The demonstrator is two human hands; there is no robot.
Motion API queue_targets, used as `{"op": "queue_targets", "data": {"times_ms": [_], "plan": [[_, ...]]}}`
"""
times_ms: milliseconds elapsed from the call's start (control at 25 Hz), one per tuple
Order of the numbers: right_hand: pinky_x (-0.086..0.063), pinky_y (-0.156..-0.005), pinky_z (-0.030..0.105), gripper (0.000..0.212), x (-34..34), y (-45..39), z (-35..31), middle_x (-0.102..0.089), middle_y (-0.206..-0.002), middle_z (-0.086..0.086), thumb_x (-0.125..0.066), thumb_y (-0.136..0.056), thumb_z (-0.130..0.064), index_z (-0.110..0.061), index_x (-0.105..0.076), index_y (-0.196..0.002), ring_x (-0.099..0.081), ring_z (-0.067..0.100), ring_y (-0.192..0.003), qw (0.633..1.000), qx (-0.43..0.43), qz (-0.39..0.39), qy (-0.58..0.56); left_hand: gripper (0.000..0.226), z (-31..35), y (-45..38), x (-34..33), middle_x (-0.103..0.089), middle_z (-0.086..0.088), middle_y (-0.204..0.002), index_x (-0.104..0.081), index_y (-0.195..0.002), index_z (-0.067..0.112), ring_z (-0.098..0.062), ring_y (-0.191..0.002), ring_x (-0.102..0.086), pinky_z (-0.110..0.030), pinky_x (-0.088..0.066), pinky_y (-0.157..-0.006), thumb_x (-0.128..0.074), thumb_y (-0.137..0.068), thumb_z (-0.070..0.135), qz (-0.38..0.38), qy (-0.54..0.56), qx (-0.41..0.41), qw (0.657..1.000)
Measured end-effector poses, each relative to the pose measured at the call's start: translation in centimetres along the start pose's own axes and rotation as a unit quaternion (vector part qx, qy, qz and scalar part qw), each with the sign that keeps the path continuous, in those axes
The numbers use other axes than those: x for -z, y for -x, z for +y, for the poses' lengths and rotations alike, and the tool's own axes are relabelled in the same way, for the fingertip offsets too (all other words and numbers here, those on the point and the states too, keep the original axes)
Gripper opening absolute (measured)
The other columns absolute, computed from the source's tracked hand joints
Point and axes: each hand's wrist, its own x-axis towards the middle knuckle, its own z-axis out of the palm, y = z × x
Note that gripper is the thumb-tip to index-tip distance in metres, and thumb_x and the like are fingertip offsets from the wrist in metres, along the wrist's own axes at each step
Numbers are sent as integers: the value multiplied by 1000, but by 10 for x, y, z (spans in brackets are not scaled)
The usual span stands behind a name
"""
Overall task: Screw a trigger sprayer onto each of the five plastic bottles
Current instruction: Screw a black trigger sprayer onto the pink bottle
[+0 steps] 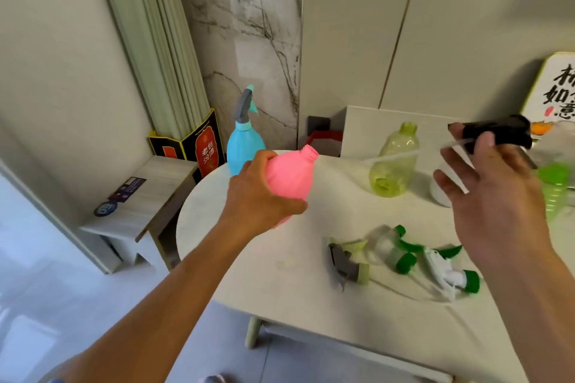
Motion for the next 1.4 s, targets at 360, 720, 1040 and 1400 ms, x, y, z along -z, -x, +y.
{"op": "queue_targets", "data": {"times_ms": [360, 720, 1040, 1400], "plan": [[-47, -84, 36, 35, 2, 2, 0, -74, -116, -6, -65, -86, -32, -21, -54, -118, -65, 15, -107, 999, 52, -3, 11, 95, 28, 12, -28, -44, 9, -127, -34, -132, 33, -16, -112, -40, -33, -46, -81, -86, -54, 45, 14, -65, -106, 992], [-46, -77, 30, 40, -1, 7, 0, -76, -110, -7, -68, -78, -34, -23, -55, -114, -65, 11, -96, 997, 72, 17, 3, 98, 40, 10, -33, -42, 8, -130, -31, -135, 33, -17, -117, -39, -29, -39, -80, -86, -55, 48, 17, -57, -111, 992], [-45, -76, 29, 41, 2, 7, 3, -76, -111, -11, -66, -80, -34, -22, -52, -117, -66, 6, -92, 996, 68, 54, 1, 97, 44, 13, -33, -43, 9, -131, -32, -134, 34, -18, -116, -39, -38, -48, -84, -86, -54, 47, 37, -61, -141, 987], [-47, -76, 33, 48, -18, 26, 40, -74, -116, -10, -65, -77, -35, -27, -57, -124, -65, 18, -112, 994, -28, -87, 51, 102, 39, 14, -36, -47, 1, -134, -37, -137, 25, -21, -117, -43, -39, -48, -86, -87, -52, 47, 60, -71, -182, 979]]}}
